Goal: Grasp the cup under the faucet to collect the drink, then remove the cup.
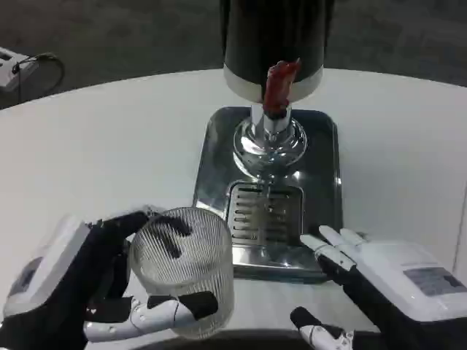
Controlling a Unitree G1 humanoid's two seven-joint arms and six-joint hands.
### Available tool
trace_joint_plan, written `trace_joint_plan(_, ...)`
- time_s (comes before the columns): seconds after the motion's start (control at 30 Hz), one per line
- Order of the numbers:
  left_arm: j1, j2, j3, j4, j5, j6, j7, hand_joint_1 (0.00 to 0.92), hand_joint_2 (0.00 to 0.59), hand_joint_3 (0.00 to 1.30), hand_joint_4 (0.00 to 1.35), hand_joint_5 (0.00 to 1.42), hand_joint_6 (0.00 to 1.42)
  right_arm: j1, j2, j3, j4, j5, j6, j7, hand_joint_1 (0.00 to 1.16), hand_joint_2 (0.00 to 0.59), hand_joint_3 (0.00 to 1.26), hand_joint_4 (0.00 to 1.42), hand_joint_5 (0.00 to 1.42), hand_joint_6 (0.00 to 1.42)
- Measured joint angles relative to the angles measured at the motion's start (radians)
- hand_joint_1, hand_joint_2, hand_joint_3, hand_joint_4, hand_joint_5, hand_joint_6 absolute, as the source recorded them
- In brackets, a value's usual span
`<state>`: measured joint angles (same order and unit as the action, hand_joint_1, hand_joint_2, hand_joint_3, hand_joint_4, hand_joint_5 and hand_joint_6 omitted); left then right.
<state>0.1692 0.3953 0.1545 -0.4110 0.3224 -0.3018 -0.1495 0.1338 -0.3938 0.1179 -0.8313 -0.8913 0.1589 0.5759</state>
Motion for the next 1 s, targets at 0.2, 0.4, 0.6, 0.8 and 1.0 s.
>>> trace_joint_plan(0.2,-0.002,0.001,0.000,0.000,0.000,0.000,0.000,0.466,0.084,1.02,1.09,1.33,1.42,-0.001,0.000,0.000,0.000,0.000,0.002,0.000,0.30,0.454,0.09,0.00,0.00,0.00)
trace_joint_plan(0.4,-0.002,0.002,0.000,0.000,0.000,0.000,0.000,0.466,0.084,1.02,1.09,1.33,1.42,-0.003,0.000,0.000,0.001,0.004,0.006,0.000,0.30,0.454,0.09,0.00,0.00,0.00)
trace_joint_plan(0.6,-0.003,0.003,0.000,0.012,0.000,0.000,0.000,0.466,0.084,1.03,1.09,1.33,1.42,-0.003,0.003,0.000,0.001,0.010,0.017,0.001,0.30,0.454,0.09,0.00,0.00,0.00)
trace_joint_plan(0.8,-0.032,0.000,-0.006,0.039,0.004,0.001,0.001,0.466,0.083,1.03,1.09,1.33,1.42,0.020,0.028,-0.017,-0.015,0.019,0.031,0.001,0.30,0.454,0.09,0.00,0.00,0.00)
trace_joint_plan(1.0,-0.088,-0.038,-0.028,0.092,0.043,0.033,0.028,0.466,0.083,1.03,1.09,1.33,1.42,0.062,0.031,-0.060,-0.055,0.036,0.032,0.001,0.30,0.454,0.09,0.00,0.00,0.01)
